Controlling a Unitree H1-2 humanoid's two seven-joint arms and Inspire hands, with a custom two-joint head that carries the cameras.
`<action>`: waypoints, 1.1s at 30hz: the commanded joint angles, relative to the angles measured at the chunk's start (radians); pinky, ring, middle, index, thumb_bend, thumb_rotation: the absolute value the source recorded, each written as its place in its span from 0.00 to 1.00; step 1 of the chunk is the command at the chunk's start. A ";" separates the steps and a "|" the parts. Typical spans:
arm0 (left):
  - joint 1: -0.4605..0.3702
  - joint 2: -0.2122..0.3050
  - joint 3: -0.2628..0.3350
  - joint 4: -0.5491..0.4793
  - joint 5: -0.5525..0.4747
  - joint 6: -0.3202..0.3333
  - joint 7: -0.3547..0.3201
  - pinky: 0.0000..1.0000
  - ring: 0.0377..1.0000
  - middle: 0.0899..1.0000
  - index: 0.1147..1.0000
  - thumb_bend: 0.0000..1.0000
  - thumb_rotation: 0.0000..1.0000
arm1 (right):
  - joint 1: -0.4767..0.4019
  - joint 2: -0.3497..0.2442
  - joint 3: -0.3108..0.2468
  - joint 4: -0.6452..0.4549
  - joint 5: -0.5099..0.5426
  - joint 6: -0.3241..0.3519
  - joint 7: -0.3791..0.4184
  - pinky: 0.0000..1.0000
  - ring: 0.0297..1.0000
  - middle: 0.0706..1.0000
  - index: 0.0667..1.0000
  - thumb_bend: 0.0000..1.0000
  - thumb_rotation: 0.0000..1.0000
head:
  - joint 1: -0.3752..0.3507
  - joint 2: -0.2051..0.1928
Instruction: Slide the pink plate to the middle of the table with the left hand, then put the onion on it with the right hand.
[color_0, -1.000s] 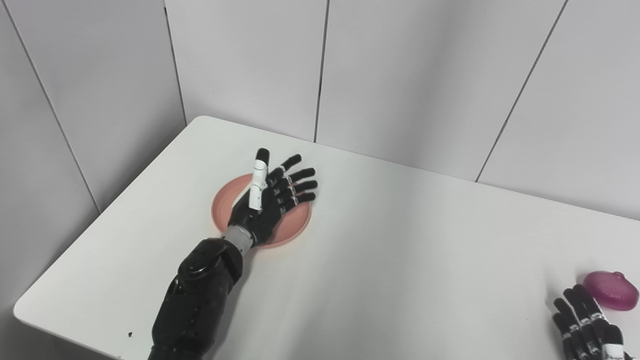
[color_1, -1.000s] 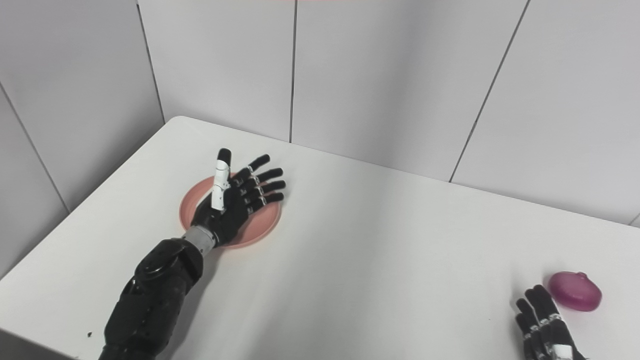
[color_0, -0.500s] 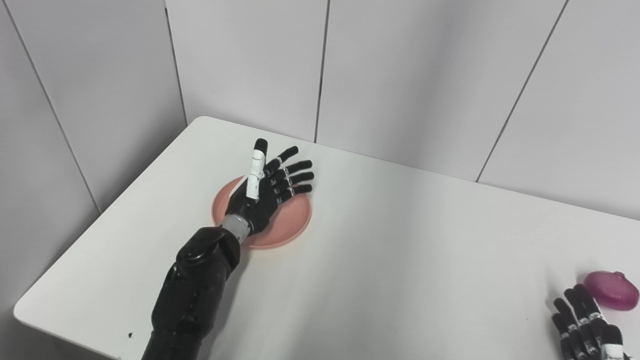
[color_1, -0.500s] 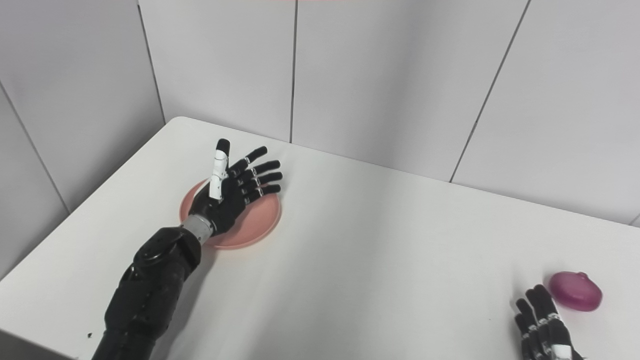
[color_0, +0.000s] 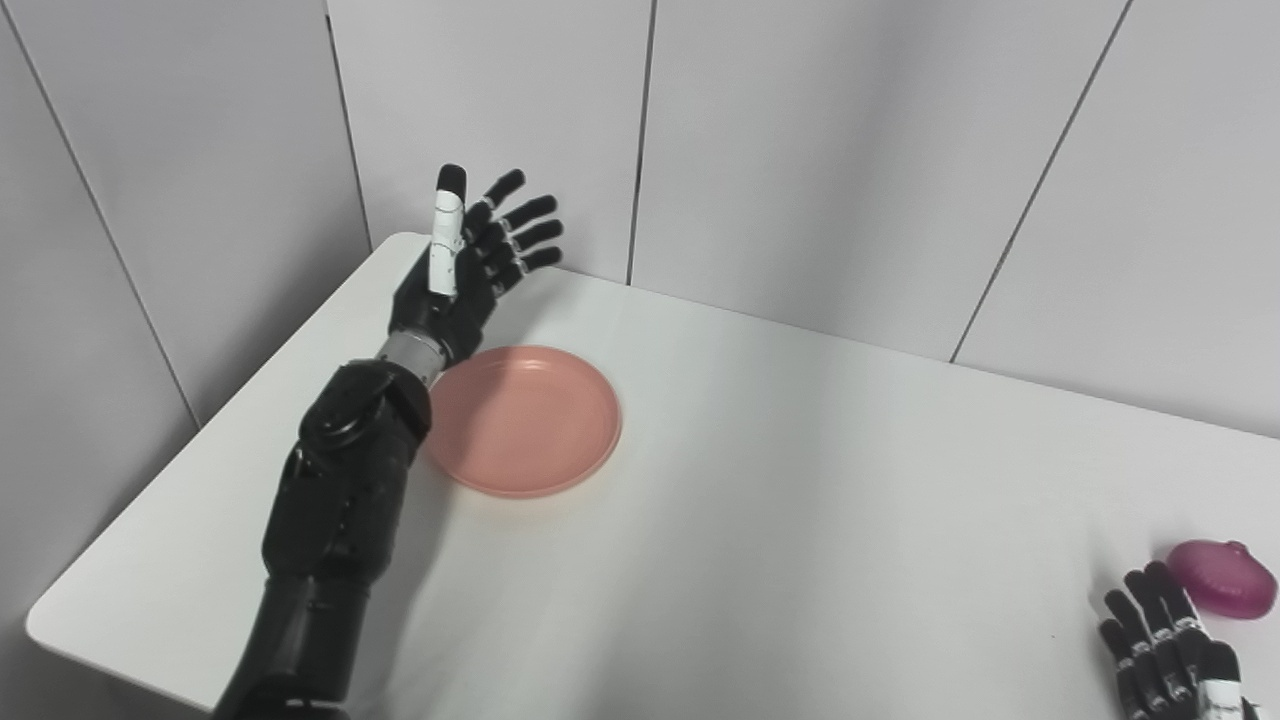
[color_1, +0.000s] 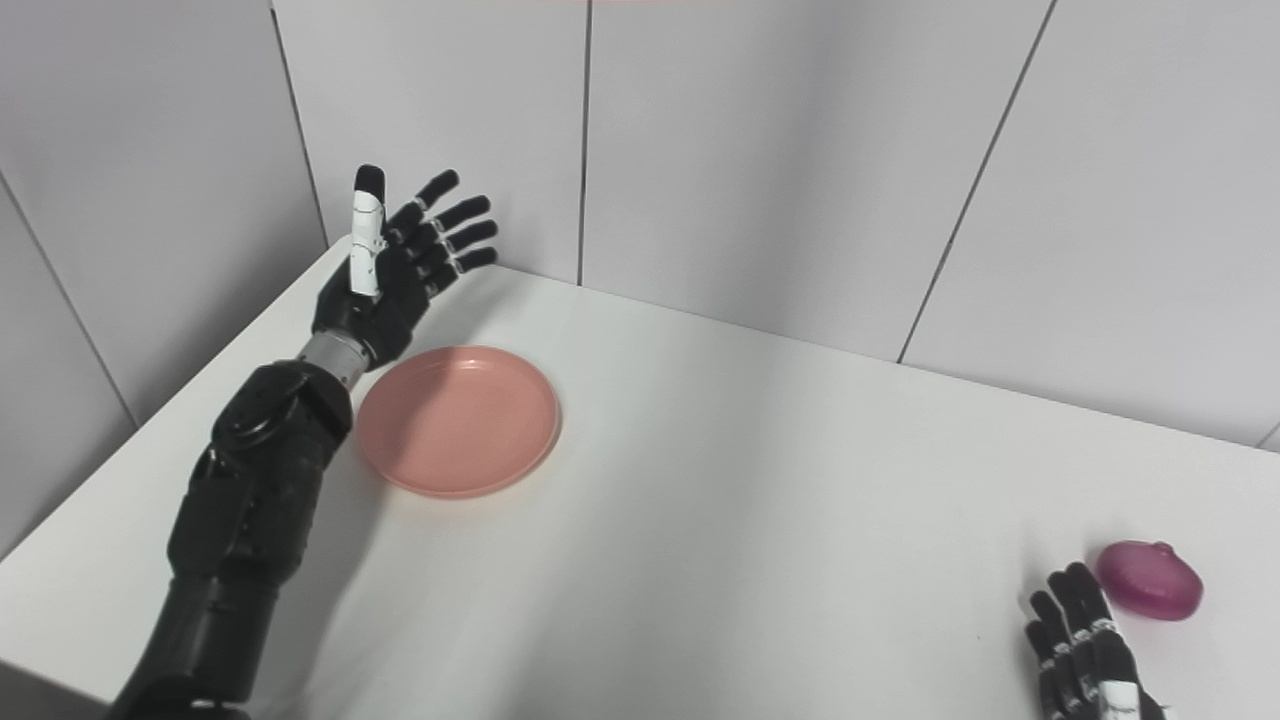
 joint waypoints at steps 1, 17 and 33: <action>-0.051 0.044 0.006 0.029 0.026 -0.096 -0.013 0.78 0.77 0.79 0.90 0.88 0.97 | 0.018 0.005 0.005 0.044 0.002 0.043 0.004 1.00 0.98 0.97 0.96 0.79 0.77 | -0.004 0.001; -0.100 0.127 0.036 0.534 0.058 -0.347 -0.017 0.73 0.77 0.77 0.87 0.87 0.92 | 0.020 0.000 -0.002 0.048 -0.002 0.051 0.008 1.00 0.95 0.93 0.93 0.82 0.76 | -0.004 0.010; -0.037 0.086 -0.015 0.549 0.074 -0.342 -0.041 0.72 0.76 0.77 0.86 0.81 0.97 | 0.027 0.003 0.002 0.019 -0.008 0.059 0.001 1.00 0.96 0.94 0.93 0.80 0.78 | -0.007 0.020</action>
